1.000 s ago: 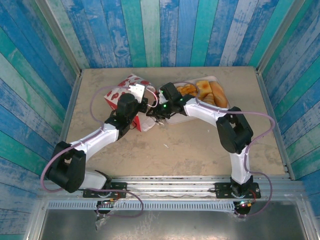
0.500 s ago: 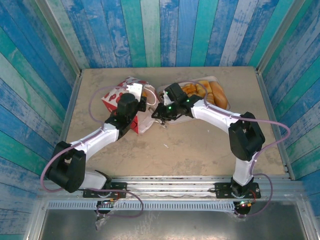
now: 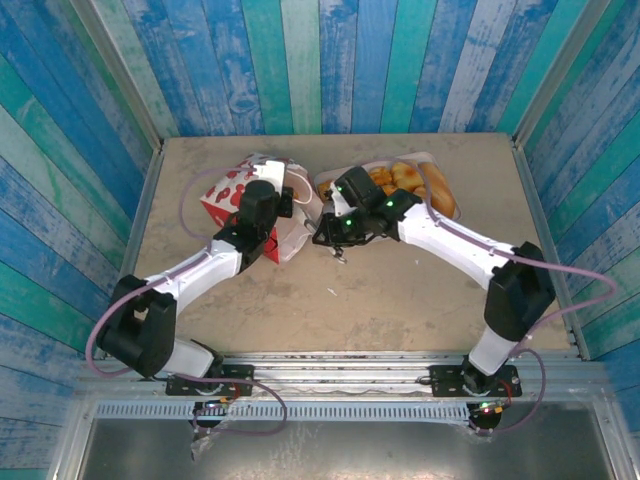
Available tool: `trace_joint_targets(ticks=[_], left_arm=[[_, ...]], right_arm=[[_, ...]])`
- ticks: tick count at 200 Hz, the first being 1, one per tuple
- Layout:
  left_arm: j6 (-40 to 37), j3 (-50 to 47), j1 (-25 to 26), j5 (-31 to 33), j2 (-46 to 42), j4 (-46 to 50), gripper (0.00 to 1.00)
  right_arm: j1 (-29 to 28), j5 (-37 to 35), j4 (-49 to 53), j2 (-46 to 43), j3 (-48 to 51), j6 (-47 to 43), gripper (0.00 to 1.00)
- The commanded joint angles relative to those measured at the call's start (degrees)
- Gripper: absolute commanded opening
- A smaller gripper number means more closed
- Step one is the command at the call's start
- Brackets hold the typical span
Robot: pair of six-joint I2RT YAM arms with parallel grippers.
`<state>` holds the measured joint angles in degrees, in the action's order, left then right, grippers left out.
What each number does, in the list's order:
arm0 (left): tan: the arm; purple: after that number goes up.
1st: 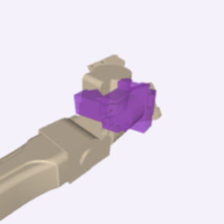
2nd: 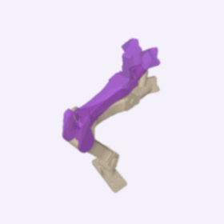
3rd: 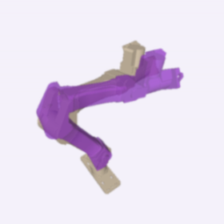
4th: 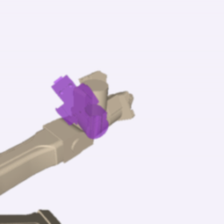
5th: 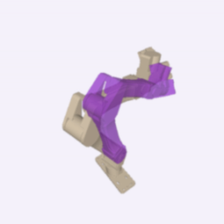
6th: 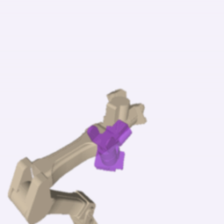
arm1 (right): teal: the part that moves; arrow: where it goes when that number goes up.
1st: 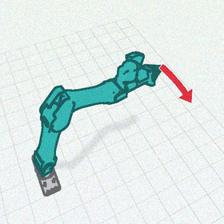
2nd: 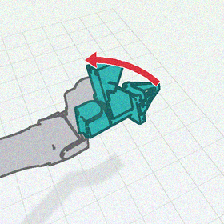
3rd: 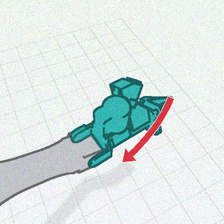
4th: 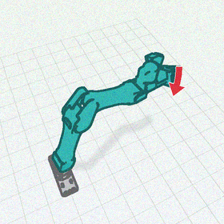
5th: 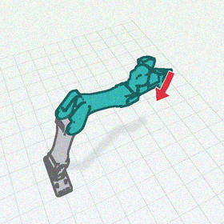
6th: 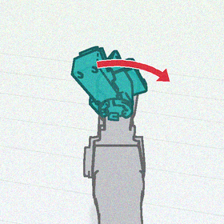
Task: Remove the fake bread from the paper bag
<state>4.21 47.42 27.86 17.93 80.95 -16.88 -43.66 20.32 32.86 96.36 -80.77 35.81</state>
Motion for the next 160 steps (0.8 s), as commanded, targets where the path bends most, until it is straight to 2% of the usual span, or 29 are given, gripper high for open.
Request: trace_joint_targets(ticks=[1, 79, 160], left_arm=[[2.04, 1.55, 0.0, 3.25, 2.18, 1.68, 0.0], [3.86, 3.25, 0.01, 6.46, 3.94, 4.16, 0.0], [3.32, 4.0, 0.0, 10.54, 4.2, 6.21, 0.0]], right_arm=[[-0.37, -1.25, 2.78, -4.56, 1.91, -1.76, 0.06], [-0.37, -4.29, 6.79, -16.93, 7.92, -0.6, 0.06], [2.43, -10.3, 15.4, -29.75, 13.15, 7.76, 0.09]])
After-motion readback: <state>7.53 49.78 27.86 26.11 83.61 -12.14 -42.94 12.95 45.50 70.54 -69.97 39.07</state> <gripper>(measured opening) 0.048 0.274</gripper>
